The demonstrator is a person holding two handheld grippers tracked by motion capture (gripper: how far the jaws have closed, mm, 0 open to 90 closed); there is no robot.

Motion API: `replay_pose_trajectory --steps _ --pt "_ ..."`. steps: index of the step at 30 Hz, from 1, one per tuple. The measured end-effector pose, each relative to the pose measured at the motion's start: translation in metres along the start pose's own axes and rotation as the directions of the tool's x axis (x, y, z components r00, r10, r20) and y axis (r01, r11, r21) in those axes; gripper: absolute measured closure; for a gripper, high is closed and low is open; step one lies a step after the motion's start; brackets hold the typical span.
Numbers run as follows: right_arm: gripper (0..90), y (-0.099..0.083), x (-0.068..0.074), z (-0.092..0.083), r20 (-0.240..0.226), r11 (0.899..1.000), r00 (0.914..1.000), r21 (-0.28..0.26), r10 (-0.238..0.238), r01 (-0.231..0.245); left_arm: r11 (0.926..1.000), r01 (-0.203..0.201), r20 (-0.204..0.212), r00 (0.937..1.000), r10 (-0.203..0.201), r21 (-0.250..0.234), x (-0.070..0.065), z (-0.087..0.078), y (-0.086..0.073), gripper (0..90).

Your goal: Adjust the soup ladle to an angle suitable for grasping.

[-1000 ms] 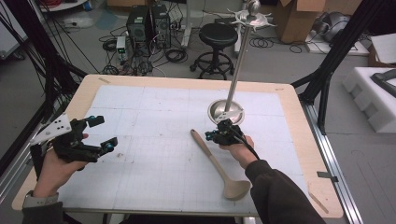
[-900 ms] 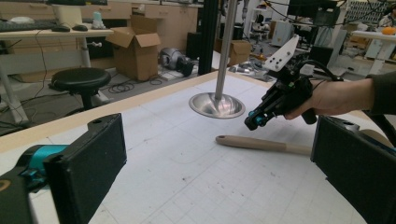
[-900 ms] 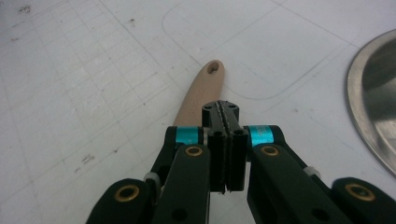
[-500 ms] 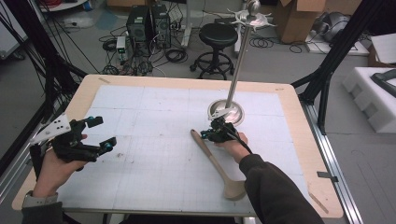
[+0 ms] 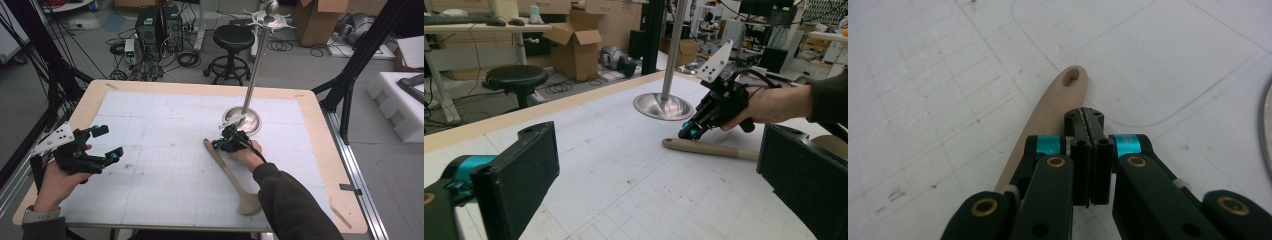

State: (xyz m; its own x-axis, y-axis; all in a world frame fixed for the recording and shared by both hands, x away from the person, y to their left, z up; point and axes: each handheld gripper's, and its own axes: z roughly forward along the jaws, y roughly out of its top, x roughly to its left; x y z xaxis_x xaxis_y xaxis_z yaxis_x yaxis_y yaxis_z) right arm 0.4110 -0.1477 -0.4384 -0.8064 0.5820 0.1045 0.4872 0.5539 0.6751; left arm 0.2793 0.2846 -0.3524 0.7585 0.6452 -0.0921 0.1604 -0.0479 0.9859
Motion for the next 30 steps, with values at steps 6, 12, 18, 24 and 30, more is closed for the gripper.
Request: replay_pose_trajectory --steps 6,12,18,24,30 --pt "90.0 0.002 0.007 0.003 -0.030 0.999 0.9991 0.018 -0.029 0.030 0.9999 0.002 -0.003 1.0000 -0.002 0.012 0.000 0.002 -0.001 3.9" --pt "90.0 0.004 0.014 0.004 -0.051 0.997 0.9965 0.029 -0.066 0.067 0.9999 0.000 -0.003 1.0000 0.000 0.013 0.000 0.001 -0.002 3.9" --pt "90.0 0.008 0.025 0.009 -0.086 0.996 0.9931 0.036 -0.079 0.083 0.9999 0.002 -0.004 1.0000 -0.002 0.010 0.001 0.001 -0.002 3.9" --pt "90.0 0.010 0.032 0.013 -0.123 0.996 0.9893 0.040 -0.078 0.084 0.9999 0.001 -0.004 1.0000 -0.001 0.011 0.002 0.000 -0.002 3.9" --pt "90.0 0.013 0.041 0.016 -0.151 0.992 0.9826 0.044 -0.108 0.116 1.0000 0.007 -0.007 0.9999 -0.007 0.007 0.002 0.000 -0.002 3.9"
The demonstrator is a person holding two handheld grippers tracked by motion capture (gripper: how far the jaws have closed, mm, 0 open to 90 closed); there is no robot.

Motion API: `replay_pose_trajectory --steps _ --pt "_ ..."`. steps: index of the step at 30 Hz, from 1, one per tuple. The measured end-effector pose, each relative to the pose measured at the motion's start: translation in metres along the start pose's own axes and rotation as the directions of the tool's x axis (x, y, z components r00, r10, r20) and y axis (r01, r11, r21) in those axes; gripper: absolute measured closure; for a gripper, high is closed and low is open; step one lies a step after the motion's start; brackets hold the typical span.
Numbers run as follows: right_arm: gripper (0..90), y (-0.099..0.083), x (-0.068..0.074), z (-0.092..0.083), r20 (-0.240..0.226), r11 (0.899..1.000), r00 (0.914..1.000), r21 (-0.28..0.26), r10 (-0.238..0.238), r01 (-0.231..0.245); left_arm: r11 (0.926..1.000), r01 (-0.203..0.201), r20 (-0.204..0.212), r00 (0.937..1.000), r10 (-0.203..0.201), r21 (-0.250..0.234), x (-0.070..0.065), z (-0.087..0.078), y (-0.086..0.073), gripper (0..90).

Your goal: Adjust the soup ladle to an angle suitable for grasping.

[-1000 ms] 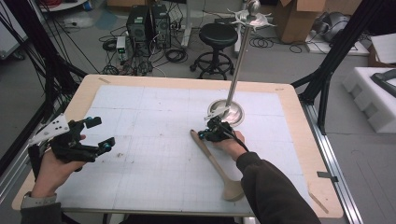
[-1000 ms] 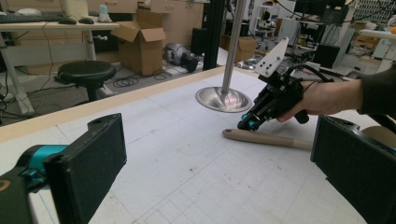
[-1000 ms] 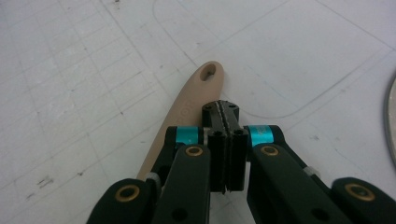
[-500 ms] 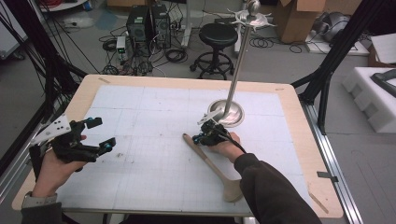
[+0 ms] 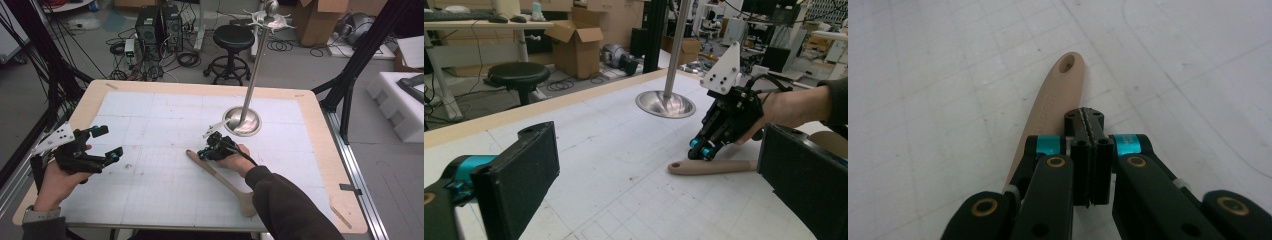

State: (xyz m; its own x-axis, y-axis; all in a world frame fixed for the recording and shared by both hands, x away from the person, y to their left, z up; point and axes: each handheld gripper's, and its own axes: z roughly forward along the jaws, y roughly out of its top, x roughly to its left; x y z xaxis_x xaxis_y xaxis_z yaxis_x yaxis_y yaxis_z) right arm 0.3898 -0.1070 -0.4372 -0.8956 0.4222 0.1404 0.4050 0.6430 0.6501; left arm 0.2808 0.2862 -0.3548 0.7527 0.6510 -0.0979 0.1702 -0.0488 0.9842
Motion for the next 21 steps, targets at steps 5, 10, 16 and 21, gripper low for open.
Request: replay_pose_trajectory --steps 5,10,16,21 --pt "90.0 0.004 0.010 0.006 -0.037 0.999 0.9986 0.011 -0.038 0.039 1.0000 -0.002 0.001 1.0000 0.002 0.003 0.000 0.000 0.000 3.9" --pt "90.0 0.006 0.020 0.010 -0.116 0.998 0.9918 0.009 -0.054 0.056 1.0000 0.000 0.000 1.0000 0.000 0.002 0.000 0.000 0.000 3.9" --pt "90.0 0.007 0.025 0.013 -0.136 0.997 0.9879 0.017 -0.074 0.077 1.0000 0.003 -0.001 1.0000 -0.003 0.002 0.001 0.000 0.000 3.9" --pt "90.0 0.008 0.031 0.013 -0.160 0.994 0.9819 0.027 -0.101 0.107 1.0000 0.002 -0.001 1.0000 -0.002 0.005 0.001 0.000 -0.001 3.9"
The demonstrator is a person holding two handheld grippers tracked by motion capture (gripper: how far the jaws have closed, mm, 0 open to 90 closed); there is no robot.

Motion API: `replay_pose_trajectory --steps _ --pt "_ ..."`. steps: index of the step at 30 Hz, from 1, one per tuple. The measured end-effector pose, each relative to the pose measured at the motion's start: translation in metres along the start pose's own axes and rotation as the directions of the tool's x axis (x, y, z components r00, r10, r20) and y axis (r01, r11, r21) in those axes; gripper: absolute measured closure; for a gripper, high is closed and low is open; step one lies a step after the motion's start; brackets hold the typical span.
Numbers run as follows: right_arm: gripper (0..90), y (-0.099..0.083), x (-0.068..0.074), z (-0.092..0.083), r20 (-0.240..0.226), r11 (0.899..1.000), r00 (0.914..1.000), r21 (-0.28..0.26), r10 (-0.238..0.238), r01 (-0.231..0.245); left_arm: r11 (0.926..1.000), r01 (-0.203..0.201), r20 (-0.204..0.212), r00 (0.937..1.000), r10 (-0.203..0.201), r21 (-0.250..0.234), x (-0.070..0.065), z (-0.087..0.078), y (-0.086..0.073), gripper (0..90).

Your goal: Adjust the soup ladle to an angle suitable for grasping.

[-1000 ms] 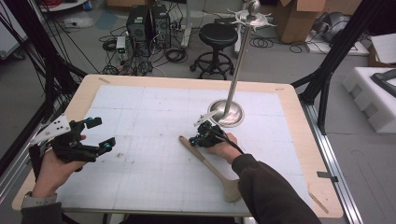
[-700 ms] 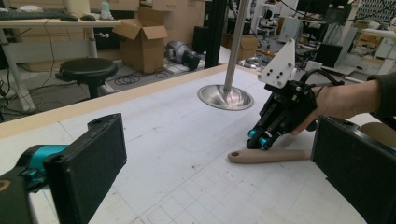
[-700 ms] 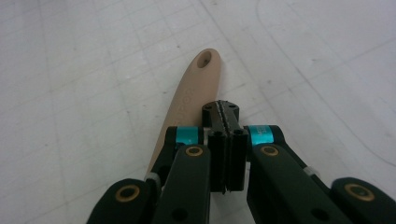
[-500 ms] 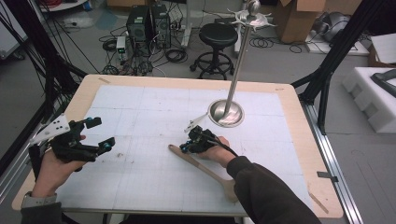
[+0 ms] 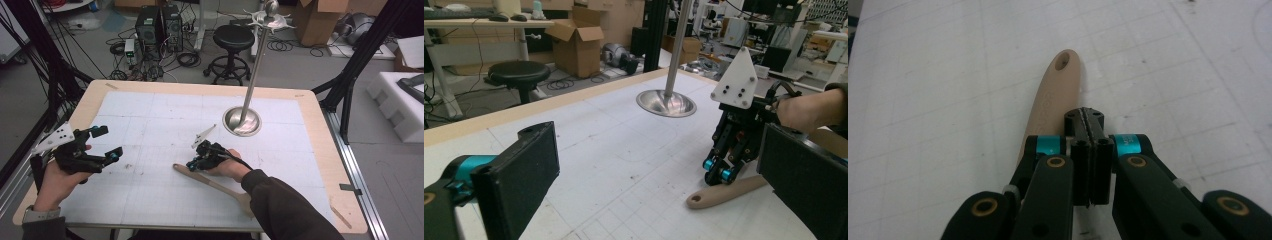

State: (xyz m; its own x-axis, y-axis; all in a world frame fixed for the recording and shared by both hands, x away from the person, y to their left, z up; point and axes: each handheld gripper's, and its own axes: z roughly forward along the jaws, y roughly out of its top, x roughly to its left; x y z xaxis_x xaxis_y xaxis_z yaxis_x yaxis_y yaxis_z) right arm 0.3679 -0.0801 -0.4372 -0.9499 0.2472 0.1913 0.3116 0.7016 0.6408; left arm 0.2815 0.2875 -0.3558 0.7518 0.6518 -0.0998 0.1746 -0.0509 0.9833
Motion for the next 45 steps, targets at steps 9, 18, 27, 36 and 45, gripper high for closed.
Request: replay_pose_trajectory --steps 9,18,27,36,45 --pt "90.0 0.004 0.015 0.007 -0.065 0.997 0.9960 0.032 -0.062 0.064 1.0000 0.002 0.000 1.0000 -0.002 -0.004 0.000 0.000 0.000 3.9" --pt "82.2 0.006 0.018 -0.008 -0.003 0.999 0.9989 -0.023 -0.046 0.046 1.0000 0.001 0.002 1.0000 -0.001 -0.003 0.000 0.000 0.000 3.9" --pt "30.9 0.002 0.033 -0.040 0.047 0.999 0.9976 -0.003 -0.051 0.051 1.0000 -0.005 0.006 1.0000 0.005 0.004 0.000 0.000 0.000 3.9" --pt "8.7 -0.013 0.048 -0.056 0.074 0.991 0.9943 0.111 -0.077 0.069 1.0000 0.003 -0.001 1.0000 -0.003 0.007 0.000 -0.001 -0.001 3.9" --pt "8.7 -0.032 0.056 -0.066 0.060 0.972 0.9960 0.231 -0.066 0.051 0.9999 -0.002 0.010 1.0000 0.002 0.016 -0.004 -0.001 -0.002 3.9"
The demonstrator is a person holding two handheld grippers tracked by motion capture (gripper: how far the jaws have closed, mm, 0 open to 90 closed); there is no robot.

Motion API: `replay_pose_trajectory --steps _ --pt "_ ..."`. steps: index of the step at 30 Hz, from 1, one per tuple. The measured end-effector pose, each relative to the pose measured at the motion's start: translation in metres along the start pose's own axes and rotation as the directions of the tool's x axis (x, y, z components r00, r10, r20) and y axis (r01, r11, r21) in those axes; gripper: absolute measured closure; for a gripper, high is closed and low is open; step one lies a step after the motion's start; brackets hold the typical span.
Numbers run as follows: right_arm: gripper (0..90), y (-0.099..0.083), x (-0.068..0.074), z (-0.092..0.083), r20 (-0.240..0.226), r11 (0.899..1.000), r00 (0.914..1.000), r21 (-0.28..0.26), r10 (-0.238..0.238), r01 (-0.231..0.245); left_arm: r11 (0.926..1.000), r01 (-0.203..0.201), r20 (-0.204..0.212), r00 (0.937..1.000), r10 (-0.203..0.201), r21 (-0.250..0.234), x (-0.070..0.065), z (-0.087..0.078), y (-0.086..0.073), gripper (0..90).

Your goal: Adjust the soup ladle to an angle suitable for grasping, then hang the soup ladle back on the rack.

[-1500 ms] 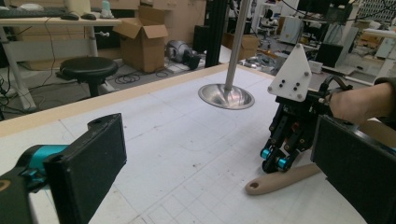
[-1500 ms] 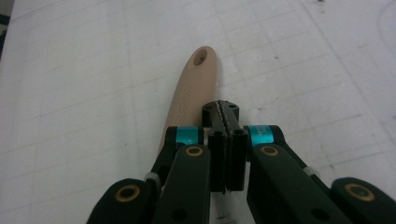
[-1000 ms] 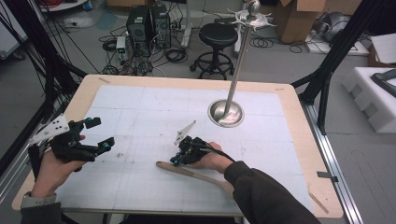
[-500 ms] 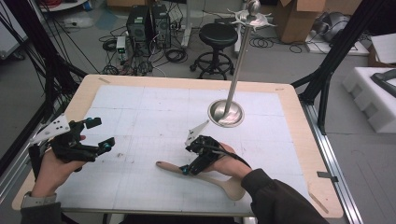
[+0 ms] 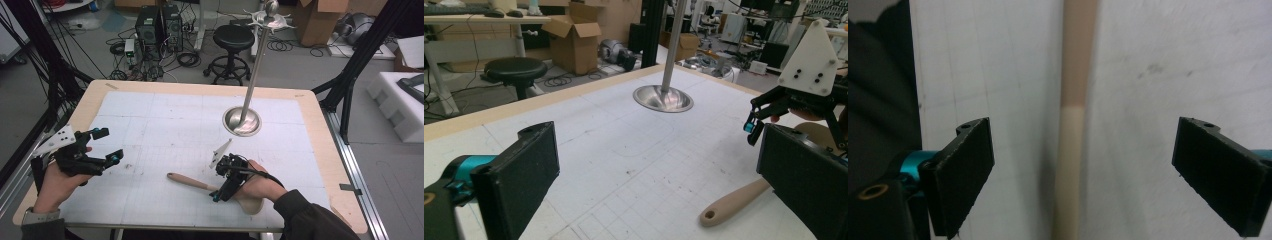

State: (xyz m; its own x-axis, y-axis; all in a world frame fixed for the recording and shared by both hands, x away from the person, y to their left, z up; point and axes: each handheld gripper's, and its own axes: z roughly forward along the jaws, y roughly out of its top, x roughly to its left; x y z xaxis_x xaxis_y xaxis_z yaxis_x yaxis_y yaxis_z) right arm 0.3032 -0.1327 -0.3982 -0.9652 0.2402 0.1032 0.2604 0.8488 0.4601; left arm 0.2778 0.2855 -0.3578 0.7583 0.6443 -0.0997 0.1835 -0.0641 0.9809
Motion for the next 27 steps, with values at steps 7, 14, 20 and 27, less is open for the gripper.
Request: replay_pose_trajectory --steps 7,14,20,27 --pt "8.9 -0.005 0.000 0.006 0.026 0.997 0.9994 0.069 0.025 -0.026 1.0000 0.005 0.002 1.0000 -0.005 -0.006 0.000 -0.001 0.000 3.9" --pt "14.1 -0.005 0.000 0.008 0.033 0.994 0.9985 0.094 0.045 -0.047 1.0000 0.002 -0.003 1.0000 -0.002 0.000 0.001 0.000 0.000 3.9" --pt "21.2 -0.006 0.003 0.011 0.034 0.990 0.9972 0.119 0.067 -0.070 1.0000 -0.002 0.000 1.0000 0.002 -0.001 -0.001 -0.002 0.000 3.9" --pt "41.3 -0.006 0.008 0.015 0.119 0.981 0.9921 0.185 0.038 -0.060 1.0000 0.003 -0.007 1.0000 -0.003 -0.003 0.002 -0.002 0.000 3.9"
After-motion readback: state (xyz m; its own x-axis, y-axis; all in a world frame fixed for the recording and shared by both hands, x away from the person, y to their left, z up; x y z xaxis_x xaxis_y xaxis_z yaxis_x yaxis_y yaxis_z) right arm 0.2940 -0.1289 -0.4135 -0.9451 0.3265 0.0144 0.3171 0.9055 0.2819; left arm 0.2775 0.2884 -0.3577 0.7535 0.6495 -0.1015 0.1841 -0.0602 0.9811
